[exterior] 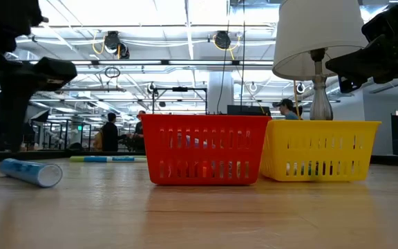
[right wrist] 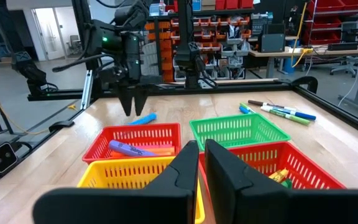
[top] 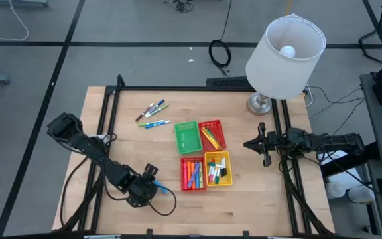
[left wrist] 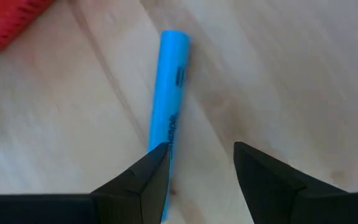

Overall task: Pick & Place Markers
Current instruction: Put the large blue highlighter into the bottom red bin

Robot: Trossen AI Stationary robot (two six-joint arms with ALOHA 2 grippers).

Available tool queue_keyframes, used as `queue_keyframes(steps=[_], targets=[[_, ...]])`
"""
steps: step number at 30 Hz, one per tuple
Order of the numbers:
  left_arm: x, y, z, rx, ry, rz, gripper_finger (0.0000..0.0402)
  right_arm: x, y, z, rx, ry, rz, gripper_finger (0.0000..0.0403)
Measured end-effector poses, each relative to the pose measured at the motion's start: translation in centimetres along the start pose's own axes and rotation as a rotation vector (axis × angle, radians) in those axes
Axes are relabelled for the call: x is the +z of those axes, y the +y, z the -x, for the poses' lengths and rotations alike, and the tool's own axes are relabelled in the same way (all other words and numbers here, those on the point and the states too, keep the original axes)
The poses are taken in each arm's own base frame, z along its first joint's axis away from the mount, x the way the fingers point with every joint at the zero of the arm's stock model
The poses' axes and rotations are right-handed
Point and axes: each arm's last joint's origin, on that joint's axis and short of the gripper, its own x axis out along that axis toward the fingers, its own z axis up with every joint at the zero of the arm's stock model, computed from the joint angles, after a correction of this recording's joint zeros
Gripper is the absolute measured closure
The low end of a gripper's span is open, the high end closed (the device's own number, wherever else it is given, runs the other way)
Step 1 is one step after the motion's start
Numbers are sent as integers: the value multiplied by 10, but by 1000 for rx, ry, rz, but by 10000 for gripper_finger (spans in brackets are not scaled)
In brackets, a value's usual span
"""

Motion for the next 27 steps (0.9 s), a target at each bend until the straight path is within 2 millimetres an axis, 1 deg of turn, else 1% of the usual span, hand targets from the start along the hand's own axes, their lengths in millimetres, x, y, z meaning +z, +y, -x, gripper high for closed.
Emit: queue_keyframes(steps=[4, 6, 9, 14, 16, 22, 27], targets=[[-2, 11, -3, 103, 6, 11, 213, 0, 0, 0, 0, 0, 0, 385], [-1, 16, -3, 122, 5, 4, 213, 0, 0, 0, 0, 0, 0, 385], [0, 19, -5, 98, 5, -14, 213, 0, 0, 0, 0, 0, 0, 385], [3, 21, -12, 94, -12, 19, 213, 0, 0, 0, 0, 0, 0, 385], [6, 20, -17, 79, -24, 14, 213, 0, 0, 0, 0, 0, 0, 385], [5, 18, -33, 61, 14, -10, 213, 0, 0, 0, 0, 0, 0, 385], [7, 24, -36, 68, -3, 14, 213, 0, 0, 0, 0, 0, 0, 385]])
